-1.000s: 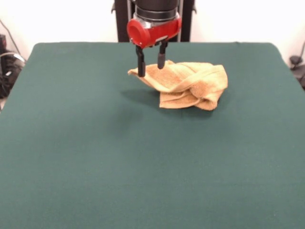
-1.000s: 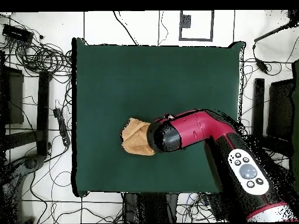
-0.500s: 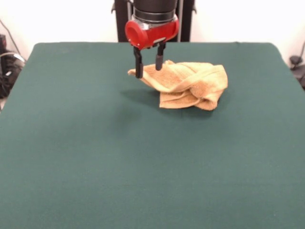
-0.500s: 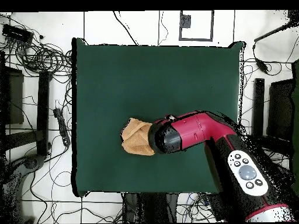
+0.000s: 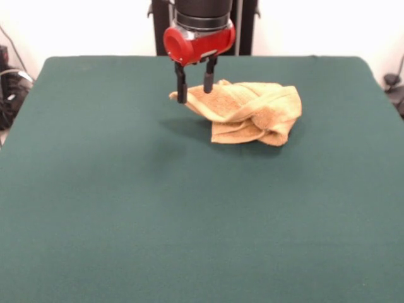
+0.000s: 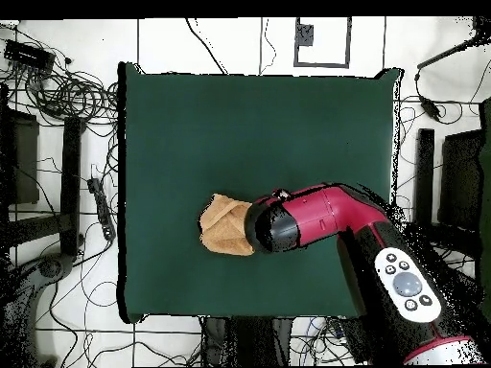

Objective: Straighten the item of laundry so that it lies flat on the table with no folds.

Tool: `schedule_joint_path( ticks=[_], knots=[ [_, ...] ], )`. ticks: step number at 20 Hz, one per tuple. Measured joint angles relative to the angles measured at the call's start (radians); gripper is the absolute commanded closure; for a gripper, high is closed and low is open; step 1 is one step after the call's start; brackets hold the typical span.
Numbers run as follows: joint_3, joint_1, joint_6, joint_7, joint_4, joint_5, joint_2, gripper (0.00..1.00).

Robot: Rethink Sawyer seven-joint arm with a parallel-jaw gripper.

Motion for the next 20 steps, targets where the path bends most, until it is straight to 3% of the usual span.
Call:
schedule_joint_path(
  ticks=[20],
  knots=[
    [-0.049,0.016,-0.064,0.000,0.000,-0.005,0.051,0.00]
  ],
)
